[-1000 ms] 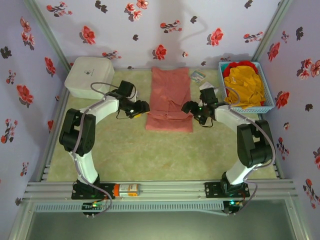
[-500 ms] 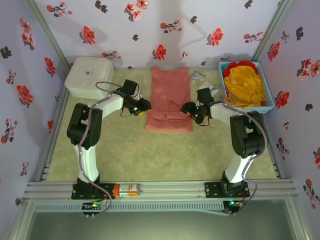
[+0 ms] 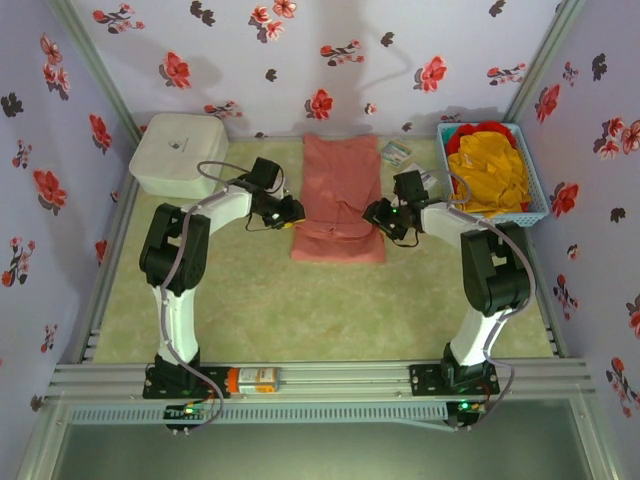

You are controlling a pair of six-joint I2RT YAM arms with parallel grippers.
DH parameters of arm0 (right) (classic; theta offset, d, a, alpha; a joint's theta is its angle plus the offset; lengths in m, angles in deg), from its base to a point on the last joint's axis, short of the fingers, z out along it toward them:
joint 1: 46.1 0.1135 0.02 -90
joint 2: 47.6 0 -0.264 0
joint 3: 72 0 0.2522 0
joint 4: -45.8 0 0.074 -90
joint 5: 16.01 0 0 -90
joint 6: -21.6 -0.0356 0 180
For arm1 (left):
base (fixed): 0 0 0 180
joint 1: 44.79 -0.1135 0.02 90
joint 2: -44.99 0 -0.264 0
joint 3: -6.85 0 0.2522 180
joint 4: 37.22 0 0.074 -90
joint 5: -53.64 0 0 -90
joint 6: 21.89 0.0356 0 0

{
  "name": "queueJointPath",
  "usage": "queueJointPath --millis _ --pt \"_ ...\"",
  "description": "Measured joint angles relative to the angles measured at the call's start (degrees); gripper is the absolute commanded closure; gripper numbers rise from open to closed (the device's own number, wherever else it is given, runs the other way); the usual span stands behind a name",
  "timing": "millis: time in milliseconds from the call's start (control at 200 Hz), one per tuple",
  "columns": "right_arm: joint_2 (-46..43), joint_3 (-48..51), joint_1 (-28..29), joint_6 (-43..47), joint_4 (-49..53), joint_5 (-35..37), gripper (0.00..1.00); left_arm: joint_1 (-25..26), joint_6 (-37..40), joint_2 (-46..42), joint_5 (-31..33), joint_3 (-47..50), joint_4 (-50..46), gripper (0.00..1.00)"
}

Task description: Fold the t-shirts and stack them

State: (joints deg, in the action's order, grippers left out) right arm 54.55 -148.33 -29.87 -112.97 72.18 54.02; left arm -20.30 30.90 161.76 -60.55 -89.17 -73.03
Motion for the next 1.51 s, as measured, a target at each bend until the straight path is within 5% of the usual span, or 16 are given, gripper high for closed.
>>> queueJointPath --millis 225,805,1120,1380,1505 --pt "0.0 -1.5 -0.1 2.5 4.0 0.2 0.47 0.0 0.0 0.0 0.2 0.0 -1.4 0.73" --pt "0.0 -4.9 -0.3 8.5 12.1 1.8 0.64 1.0 0.0 0.0 1.7 -1.2 -5.2 0.79" --pt "1.0 -6.8 -0.5 10.1 13.7 2.2 0.77 1.0 0.1 0.0 1.7 -2.6 -6.3 0.88" --pt "2.5 -7.4 -0.6 10.9 14.4 2.4 1.00 1.1 0.3 0.0 2.1 -3.5 -7.0 1.00" --pt "2.6 -7.4 -0.8 11.0 14.5 2.5 1.00 1.1 0.5 0.0 2.1 -4.9 -7.8 1.00"
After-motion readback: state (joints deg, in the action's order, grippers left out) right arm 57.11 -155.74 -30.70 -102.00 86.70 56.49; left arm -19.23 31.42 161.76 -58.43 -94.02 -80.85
